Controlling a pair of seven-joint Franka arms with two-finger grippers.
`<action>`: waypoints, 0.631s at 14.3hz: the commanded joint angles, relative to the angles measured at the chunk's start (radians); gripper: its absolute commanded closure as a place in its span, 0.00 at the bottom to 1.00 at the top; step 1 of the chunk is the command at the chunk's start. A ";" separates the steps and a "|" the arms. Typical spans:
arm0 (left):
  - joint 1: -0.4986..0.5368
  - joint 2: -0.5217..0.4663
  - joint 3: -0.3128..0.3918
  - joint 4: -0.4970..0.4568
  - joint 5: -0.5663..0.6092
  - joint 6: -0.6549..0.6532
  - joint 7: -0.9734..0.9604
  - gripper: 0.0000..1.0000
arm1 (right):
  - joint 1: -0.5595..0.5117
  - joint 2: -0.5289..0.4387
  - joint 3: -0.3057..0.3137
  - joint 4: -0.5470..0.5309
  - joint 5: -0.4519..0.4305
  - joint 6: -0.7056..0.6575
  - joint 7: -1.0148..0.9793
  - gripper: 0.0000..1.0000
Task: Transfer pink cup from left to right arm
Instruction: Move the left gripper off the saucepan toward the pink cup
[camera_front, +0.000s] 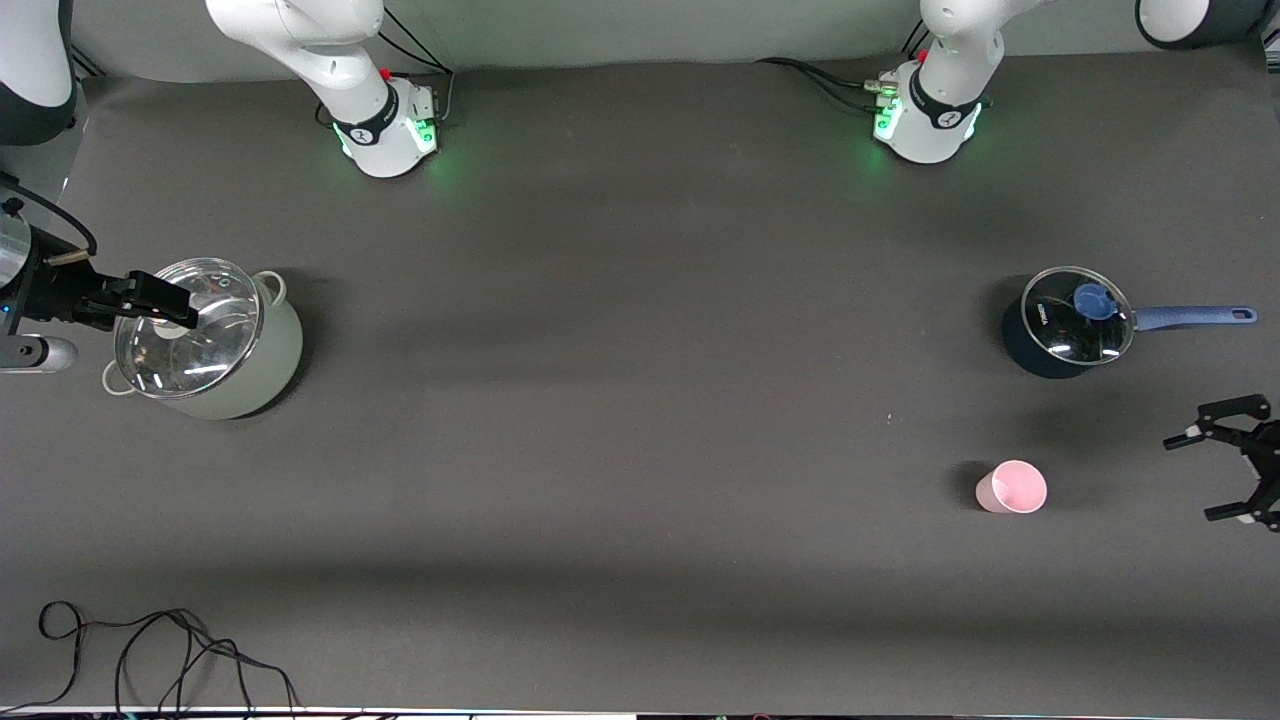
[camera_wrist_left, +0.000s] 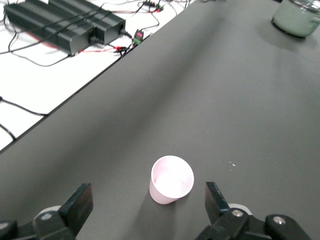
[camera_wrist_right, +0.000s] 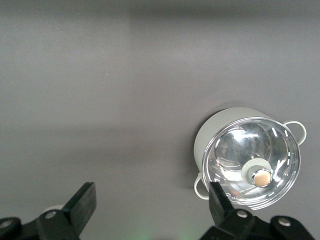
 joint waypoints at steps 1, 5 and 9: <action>0.034 0.064 -0.010 -0.009 -0.109 -0.006 0.193 0.00 | 0.007 0.012 -0.002 0.028 0.011 -0.020 0.024 0.00; 0.063 0.182 -0.012 -0.023 -0.244 -0.025 0.474 0.00 | 0.007 0.012 -0.002 0.028 0.011 -0.020 0.023 0.00; 0.077 0.273 -0.012 -0.025 -0.341 -0.035 0.686 0.00 | 0.007 0.012 -0.002 0.026 0.011 -0.020 0.023 0.00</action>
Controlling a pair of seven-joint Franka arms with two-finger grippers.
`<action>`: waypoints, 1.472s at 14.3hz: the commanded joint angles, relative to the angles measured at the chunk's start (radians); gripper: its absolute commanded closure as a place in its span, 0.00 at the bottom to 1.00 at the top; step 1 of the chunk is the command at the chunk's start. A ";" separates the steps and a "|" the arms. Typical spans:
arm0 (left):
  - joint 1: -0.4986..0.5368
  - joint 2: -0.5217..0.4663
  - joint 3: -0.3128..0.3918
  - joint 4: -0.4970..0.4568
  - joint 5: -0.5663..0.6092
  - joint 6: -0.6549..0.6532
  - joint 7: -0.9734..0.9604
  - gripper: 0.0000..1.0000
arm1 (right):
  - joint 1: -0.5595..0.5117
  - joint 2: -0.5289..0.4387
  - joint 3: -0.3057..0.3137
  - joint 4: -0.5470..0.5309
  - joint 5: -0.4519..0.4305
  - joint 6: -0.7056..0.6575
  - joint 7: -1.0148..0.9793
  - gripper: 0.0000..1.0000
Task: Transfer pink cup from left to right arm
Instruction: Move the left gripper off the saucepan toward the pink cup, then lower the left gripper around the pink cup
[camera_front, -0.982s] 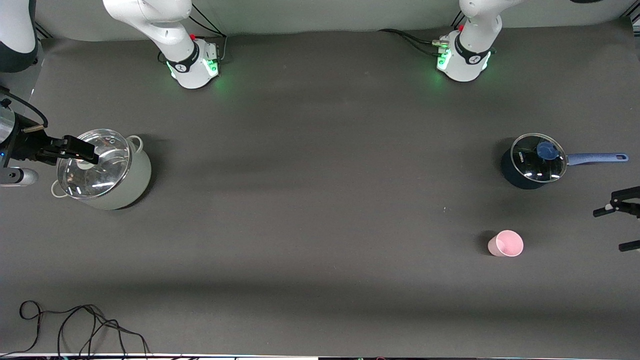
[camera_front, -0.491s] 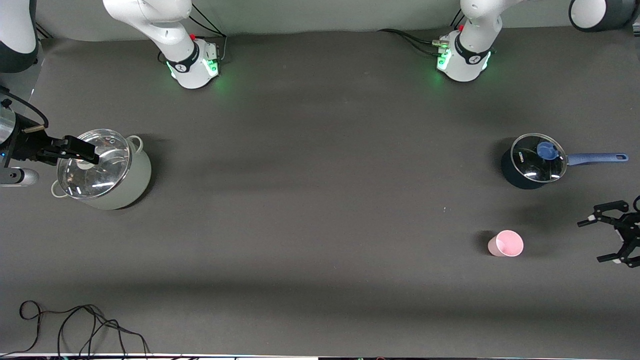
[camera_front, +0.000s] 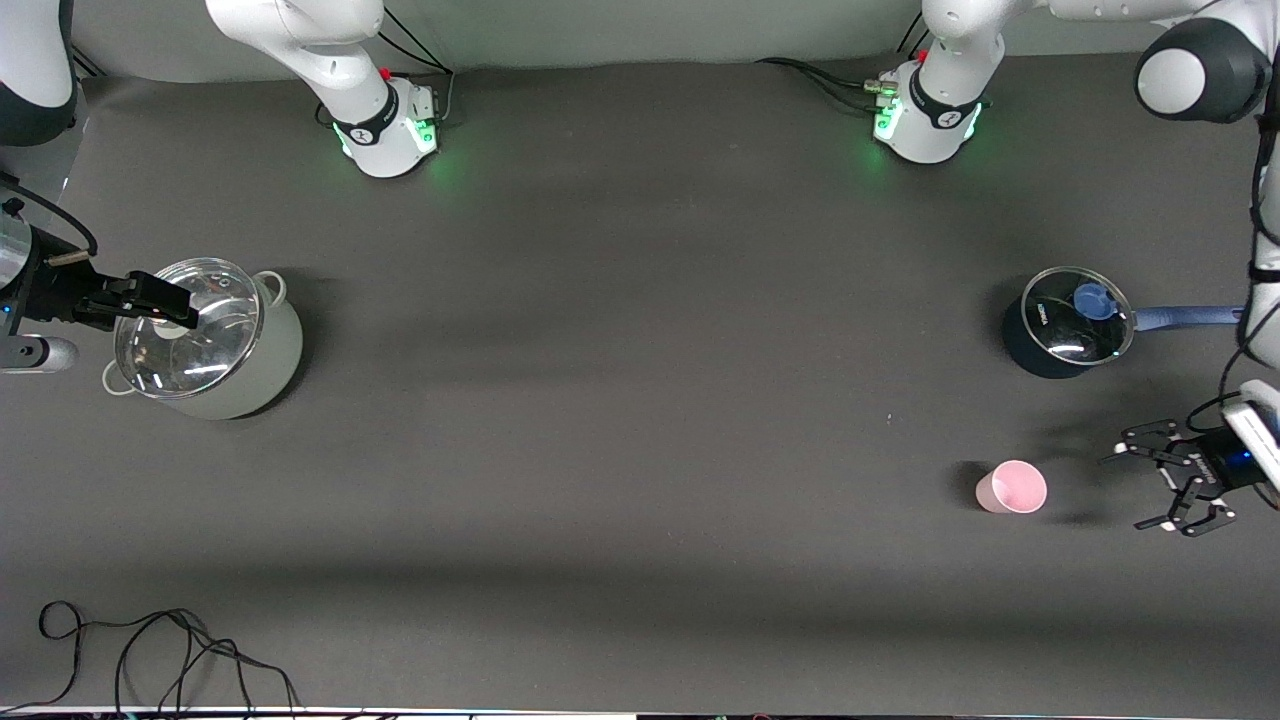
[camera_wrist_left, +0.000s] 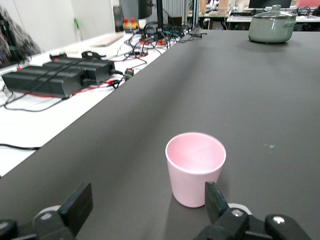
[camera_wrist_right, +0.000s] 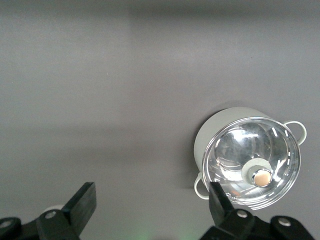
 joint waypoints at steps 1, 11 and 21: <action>0.016 0.035 -0.010 0.005 -0.036 -0.030 0.096 0.00 | 0.007 0.011 -0.001 0.028 0.011 -0.020 0.023 0.00; -0.018 0.099 -0.017 -0.038 -0.124 -0.012 0.296 0.00 | 0.007 0.011 -0.002 0.028 0.011 -0.020 0.023 0.00; -0.052 0.099 -0.013 -0.057 -0.021 0.016 0.129 0.00 | 0.009 0.011 -0.001 0.026 0.011 -0.020 0.021 0.00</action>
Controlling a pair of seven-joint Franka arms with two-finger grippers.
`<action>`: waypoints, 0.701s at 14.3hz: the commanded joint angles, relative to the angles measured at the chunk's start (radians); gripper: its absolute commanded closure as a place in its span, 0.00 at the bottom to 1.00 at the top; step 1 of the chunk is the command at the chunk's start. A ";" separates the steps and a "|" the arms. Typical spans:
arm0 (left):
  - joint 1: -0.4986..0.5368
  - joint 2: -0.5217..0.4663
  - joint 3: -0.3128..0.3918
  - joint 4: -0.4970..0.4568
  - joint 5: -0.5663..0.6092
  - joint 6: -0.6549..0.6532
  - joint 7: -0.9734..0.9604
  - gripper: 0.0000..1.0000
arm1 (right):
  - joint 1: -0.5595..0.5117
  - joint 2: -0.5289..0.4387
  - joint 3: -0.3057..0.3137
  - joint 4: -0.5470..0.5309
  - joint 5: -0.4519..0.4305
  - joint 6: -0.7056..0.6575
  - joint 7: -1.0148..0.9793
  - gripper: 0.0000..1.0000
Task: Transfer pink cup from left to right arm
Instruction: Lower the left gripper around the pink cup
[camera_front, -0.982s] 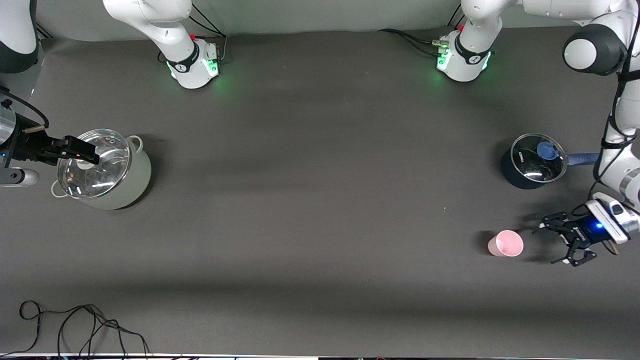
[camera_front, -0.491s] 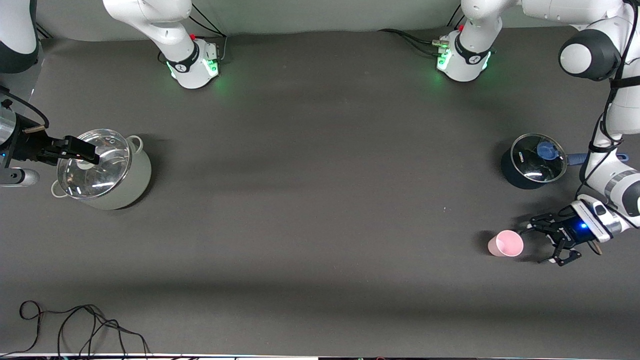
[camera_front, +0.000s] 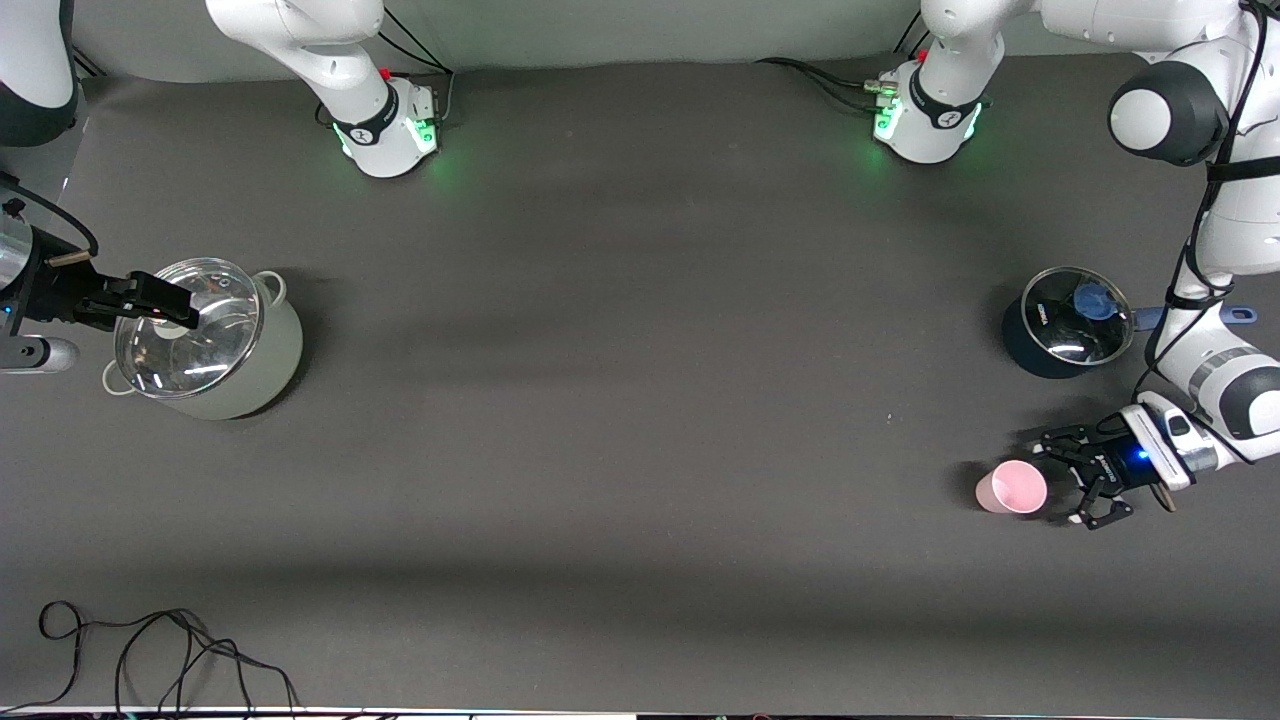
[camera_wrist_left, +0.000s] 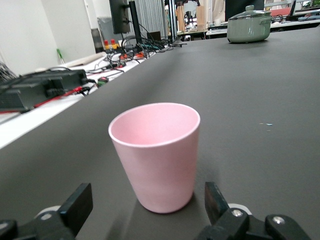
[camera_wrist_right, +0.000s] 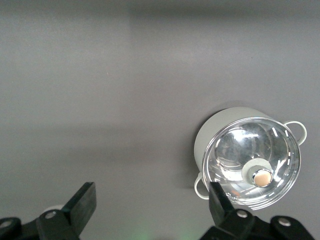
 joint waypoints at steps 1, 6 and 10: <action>-0.007 -0.009 0.007 -0.011 0.057 0.009 -0.104 0.00 | 0.008 0.011 -0.001 0.026 0.011 -0.020 0.019 0.00; -0.010 -0.010 0.007 -0.011 0.091 0.011 -0.178 0.00 | 0.007 0.011 -0.003 0.026 0.011 -0.020 0.013 0.00; -0.030 -0.010 0.004 -0.011 0.088 0.029 -0.195 0.00 | 0.007 0.011 -0.003 0.028 0.011 -0.020 0.013 0.00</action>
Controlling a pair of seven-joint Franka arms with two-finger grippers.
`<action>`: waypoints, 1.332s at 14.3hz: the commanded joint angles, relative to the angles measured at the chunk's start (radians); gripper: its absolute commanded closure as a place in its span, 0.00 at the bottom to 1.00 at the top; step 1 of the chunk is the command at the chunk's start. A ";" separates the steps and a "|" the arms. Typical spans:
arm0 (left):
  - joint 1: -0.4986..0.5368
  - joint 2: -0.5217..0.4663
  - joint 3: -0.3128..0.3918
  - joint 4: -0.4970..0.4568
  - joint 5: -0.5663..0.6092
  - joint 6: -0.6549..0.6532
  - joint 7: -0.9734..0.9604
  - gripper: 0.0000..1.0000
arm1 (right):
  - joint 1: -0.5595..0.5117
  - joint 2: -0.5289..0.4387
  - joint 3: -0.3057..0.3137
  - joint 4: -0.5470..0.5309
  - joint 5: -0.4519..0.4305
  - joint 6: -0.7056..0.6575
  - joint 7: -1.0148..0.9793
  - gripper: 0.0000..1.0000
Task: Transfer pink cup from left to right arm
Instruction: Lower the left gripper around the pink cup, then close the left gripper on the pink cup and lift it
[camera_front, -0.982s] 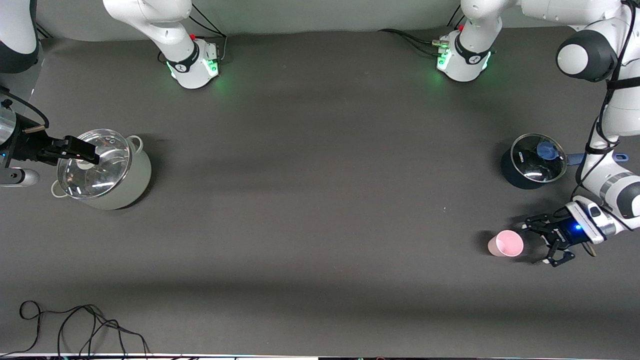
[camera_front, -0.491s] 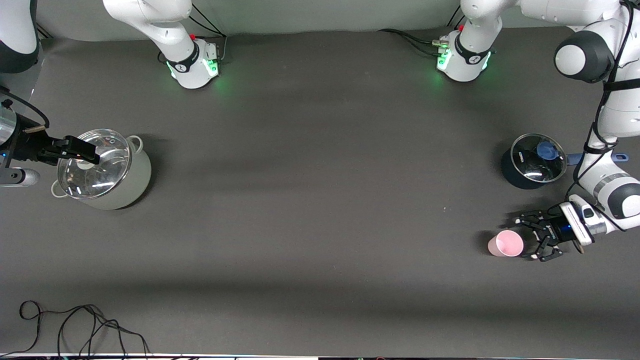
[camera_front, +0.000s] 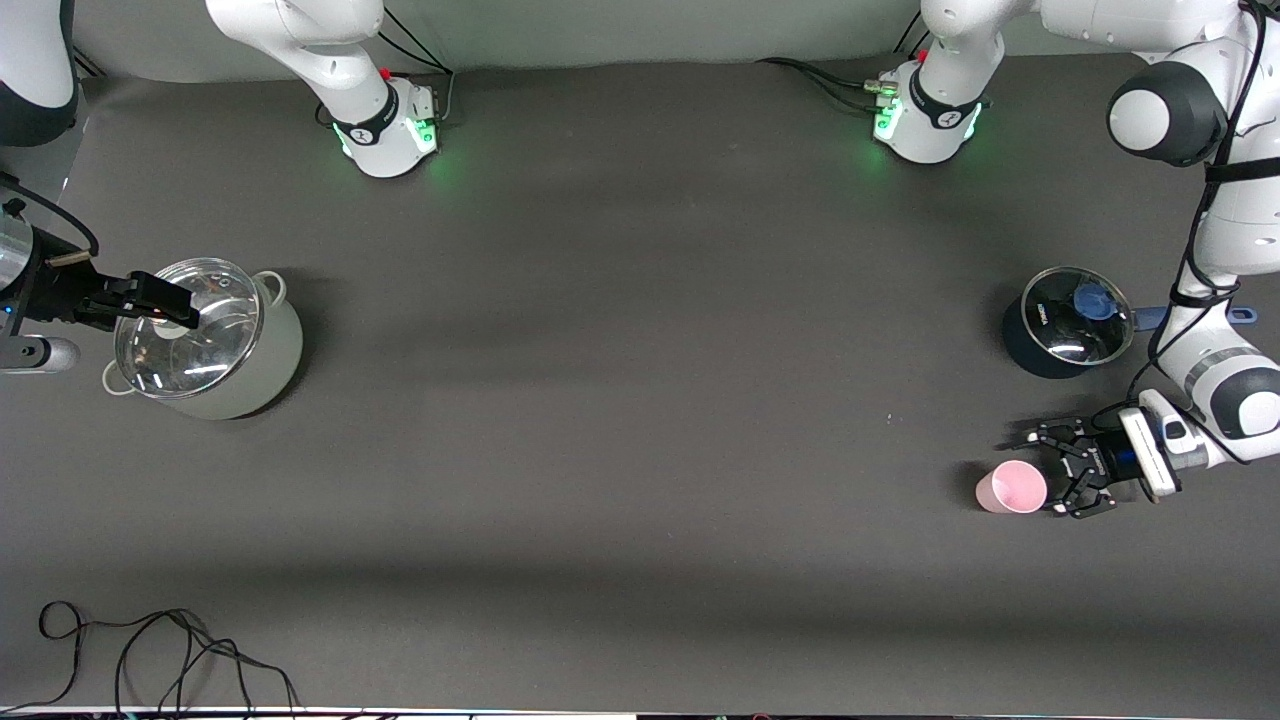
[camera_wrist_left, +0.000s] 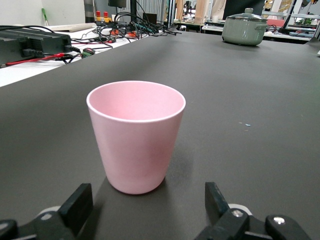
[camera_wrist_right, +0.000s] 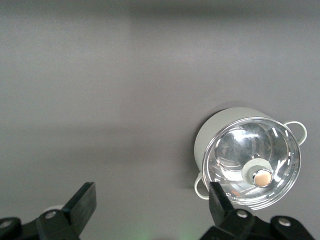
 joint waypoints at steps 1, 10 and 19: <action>-0.034 -0.009 0.004 -0.007 0.000 0.033 -0.019 0.00 | 0.007 0.011 -0.003 0.028 0.011 -0.020 0.013 0.00; -0.056 -0.009 0.002 -0.016 -0.009 0.081 0.049 0.00 | 0.007 0.011 -0.003 0.028 0.011 -0.020 0.015 0.00; -0.065 -0.007 0.002 -0.018 -0.049 0.093 0.052 0.38 | 0.007 0.011 -0.003 0.028 0.011 -0.020 0.015 0.00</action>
